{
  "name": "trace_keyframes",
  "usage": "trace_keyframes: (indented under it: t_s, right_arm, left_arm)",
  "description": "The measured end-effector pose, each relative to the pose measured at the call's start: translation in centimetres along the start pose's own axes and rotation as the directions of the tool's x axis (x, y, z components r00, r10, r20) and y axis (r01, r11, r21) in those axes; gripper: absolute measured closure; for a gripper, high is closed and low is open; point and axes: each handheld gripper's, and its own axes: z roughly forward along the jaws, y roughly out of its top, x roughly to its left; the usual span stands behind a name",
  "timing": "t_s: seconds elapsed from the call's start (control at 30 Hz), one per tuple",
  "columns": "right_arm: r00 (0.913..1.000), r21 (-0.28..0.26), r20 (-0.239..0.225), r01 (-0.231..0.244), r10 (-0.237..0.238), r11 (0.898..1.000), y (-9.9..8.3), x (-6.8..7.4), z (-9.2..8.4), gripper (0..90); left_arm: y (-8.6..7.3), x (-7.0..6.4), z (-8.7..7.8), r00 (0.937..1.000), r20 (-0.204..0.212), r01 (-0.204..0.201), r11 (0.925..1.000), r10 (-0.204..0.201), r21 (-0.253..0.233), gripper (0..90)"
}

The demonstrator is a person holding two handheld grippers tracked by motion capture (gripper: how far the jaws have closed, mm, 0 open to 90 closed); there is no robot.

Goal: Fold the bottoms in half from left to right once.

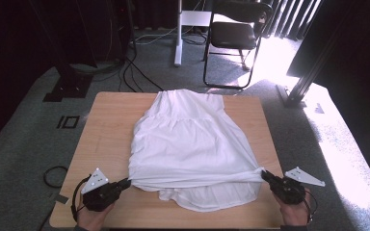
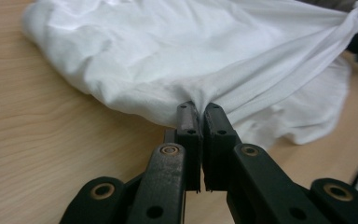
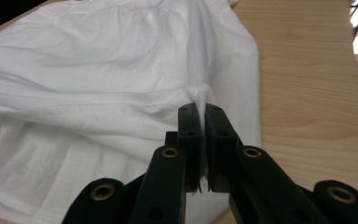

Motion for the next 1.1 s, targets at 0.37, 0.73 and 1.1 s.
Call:
trace_keyframes:
  t_s: [0.37,0.73,1.1]
  right_arm:
    - [0.9862,0.113,0.165,-0.031,0.013,0.993,-3.5,-1.8,-0.7,63.5]
    - [0.9933,0.076,0.102,-0.063,0.055,0.995,1.2,-3.1,5.8,44.3]
    - [0.9971,0.128,0.071,-0.036,0.027,0.991,5.4,-3.1,14.8,41.4]
  left_arm:
    - [0.1,1.2,1.9,0.9978,-0.056,0.039,0.9980,-0.036,0.050,57.5]
    - [3.2,5.9,7.3,0.9844,-0.161,0.084,0.9939,-0.072,0.072,40.8]
    - [7.2,10.7,13.3,0.9734,-0.206,0.120,0.9885,-0.099,0.092,36.3]
